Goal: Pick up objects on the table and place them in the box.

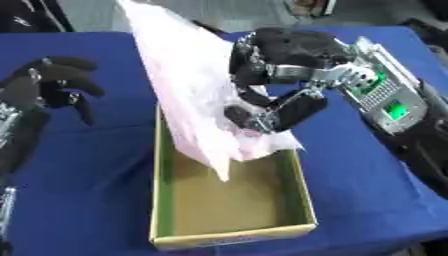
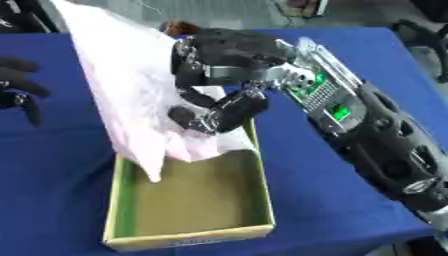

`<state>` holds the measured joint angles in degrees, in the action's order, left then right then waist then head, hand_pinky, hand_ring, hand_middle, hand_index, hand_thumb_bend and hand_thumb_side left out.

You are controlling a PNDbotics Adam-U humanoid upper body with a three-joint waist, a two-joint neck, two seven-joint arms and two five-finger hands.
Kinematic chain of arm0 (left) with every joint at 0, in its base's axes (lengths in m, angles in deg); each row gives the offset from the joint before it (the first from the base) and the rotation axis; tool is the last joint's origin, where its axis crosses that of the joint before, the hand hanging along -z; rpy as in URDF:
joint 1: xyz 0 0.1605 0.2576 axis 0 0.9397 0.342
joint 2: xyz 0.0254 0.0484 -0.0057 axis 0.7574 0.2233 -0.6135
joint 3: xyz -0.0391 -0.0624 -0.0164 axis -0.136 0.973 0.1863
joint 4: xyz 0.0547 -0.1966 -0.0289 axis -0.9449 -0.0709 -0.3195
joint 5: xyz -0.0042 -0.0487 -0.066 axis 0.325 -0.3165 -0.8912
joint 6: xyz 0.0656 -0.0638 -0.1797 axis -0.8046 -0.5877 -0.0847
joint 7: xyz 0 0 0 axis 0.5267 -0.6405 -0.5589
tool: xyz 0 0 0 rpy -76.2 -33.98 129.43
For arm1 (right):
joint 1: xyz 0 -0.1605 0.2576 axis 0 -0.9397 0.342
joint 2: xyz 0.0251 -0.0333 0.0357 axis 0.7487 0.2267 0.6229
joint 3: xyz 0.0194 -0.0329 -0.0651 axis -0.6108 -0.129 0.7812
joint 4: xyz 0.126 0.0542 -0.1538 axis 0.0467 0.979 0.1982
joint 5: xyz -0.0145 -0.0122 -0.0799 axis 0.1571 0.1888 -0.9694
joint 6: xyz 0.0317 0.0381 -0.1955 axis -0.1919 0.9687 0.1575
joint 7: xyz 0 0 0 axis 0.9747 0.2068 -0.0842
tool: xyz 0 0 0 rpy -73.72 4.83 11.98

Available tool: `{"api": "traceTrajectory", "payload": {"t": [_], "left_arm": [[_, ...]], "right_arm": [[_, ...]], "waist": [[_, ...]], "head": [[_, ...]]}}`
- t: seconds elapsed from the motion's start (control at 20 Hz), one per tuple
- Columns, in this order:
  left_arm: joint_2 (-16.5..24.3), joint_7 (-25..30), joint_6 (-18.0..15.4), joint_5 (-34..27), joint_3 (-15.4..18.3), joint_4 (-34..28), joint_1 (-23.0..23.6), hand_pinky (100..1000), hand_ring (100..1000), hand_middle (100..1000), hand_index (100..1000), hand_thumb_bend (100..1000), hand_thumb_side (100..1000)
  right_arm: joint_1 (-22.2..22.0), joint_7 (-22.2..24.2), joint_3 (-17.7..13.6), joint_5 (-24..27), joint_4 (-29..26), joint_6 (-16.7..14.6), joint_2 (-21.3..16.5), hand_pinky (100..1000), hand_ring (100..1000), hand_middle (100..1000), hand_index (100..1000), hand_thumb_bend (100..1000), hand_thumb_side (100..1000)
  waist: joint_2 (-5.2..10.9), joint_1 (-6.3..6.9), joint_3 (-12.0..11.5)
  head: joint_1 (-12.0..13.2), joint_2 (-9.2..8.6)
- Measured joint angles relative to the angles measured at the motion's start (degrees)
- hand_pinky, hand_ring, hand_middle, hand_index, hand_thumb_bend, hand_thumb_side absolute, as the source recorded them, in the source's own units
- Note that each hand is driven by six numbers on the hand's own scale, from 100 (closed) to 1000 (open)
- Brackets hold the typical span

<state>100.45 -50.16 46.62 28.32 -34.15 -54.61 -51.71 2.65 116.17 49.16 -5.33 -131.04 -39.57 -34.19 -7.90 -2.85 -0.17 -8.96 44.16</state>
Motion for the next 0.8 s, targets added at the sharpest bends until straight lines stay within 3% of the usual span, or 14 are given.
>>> {"api": "traceTrajectory", "payload": {"t": [0.1, 0.2, 0.5, 0.7, 0.8], "left_arm": [[0.0, -0.01, 0.01, 0.12, 0.0, 0.11, 0.0, 387, 623, 771, 772, 100, 1000], [0.0, -0.03, 0.02, 0.15, 0.0, 0.24, 0.0, 387, 622, 770, 772, 100, 1000], [0.0, -0.18, 0.13, 0.16, 0.0, 0.24, 0.0, 386, 622, 770, 771, 100, 1000], [0.0, -0.26, 0.19, 0.18, 0.0, 0.24, 0.0, 385, 621, 769, 771, 100, 1000], [0.0, -0.28, 0.2, 0.2, 0.0, 0.24, 0.0, 385, 621, 769, 771, 100, 1000]], "right_arm": [[0.0, 0.7, 0.01, 0.17, -0.2, -0.24, 0.06, 100, 109, 225, 386, 299, 559], [0.0, 1.49, 0.01, 0.22, -0.38, -0.54, 0.06, 100, 211, 305, 454, 309, 629], [0.0, 4.13, -0.02, 0.02, -0.68, -0.87, 0.06, 115, 352, 393, 511, 310, 662], [0.0, 5.03, -0.04, -0.09, -0.68, -0.58, 0.05, 229, 458, 492, 577, 326, 685], [0.0, 5.46, -0.04, -0.09, -0.69, -0.48, 0.04, 363, 540, 619, 667, 348, 726]], "waist": [[0.0, 0.0, 0.01], [0.0, 0.0, 0.03], [0.0, 0.01, 0.06], [0.0, 0.03, 0.07], [0.0, 0.03, 0.07]], "head": [[0.0, 0.0], [0.0, 0.0], [-0.01, 0.0], [-0.03, 0.0], [-0.04, 0.0]]}}
